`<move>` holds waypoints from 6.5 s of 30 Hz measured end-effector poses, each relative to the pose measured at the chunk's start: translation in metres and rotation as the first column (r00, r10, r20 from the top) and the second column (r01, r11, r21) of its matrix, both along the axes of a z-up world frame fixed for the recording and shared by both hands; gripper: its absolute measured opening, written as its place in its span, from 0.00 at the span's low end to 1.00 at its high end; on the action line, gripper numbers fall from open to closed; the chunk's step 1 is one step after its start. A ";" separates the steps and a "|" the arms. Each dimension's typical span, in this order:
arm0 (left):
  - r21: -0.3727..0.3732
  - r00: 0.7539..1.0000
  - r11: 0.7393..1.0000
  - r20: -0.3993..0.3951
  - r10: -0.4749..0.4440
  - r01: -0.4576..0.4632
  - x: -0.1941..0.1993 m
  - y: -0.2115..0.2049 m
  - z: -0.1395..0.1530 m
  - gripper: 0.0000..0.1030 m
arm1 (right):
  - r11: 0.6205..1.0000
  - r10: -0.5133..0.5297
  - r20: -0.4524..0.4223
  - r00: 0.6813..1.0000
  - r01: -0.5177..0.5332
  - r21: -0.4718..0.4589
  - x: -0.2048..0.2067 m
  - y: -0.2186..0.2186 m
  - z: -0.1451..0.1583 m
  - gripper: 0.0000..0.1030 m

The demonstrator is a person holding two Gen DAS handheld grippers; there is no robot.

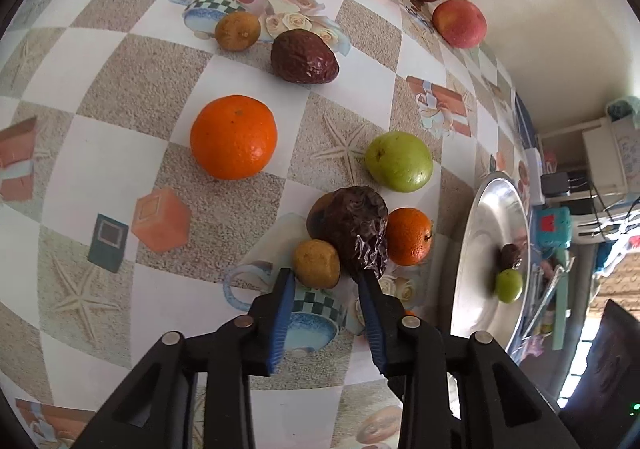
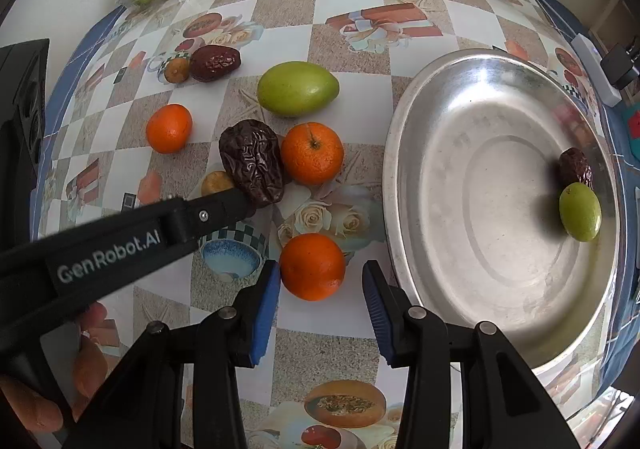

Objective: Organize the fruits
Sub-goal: 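Move the left tool to a small tan fruit while the right tool approaches a mandarin, then close the left tool on the tan fruit while the right tool grasps the mandarin, then carry both fruits into the steel bowl and open both tools, then withdraw both open tools from the steel bowl, then move the left tool to a mandarin while the right tool approaches another mandarin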

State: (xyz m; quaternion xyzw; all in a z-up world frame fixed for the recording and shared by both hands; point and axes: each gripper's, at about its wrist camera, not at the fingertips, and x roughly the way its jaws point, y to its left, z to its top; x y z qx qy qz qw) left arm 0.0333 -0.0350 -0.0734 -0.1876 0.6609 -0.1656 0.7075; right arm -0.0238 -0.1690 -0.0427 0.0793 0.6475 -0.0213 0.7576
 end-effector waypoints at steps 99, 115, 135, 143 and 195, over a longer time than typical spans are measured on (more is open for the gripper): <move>0.200 0.785 0.868 0.372 -0.496 0.454 -0.069 -0.131 0.068 0.38 | 0.861 -0.508 0.195 0.839 0.499 0.098 -0.038 -0.134 0.047 0.34; 0.333 0.900 0.916 0.292 -0.324 0.222 -0.039 -0.086 0.052 0.99 | 0.880 -0.475 0.175 0.863 0.468 0.080 -0.034 -0.125 0.044 0.52; 0.543 0.958 0.815 0.284 0.050 -0.203 0.007 0.059 0.058 1.00 | 0.980 -0.190 0.159 0.969 0.196 -0.026 -0.013 -0.062 0.038 0.65; 0.517 0.966 0.836 0.254 0.057 -0.185 0.010 0.071 0.054 1.00 | 0.984 -0.170 0.157 0.973 0.177 -0.027 -0.009 -0.056 0.037 0.65; 0.241 0.960 0.961 0.272 0.069 -0.138 0.051 0.037 0.044 0.95 | 0.991 -0.127 0.224 0.966 0.113 0.076 0.041 -0.020 0.023 0.49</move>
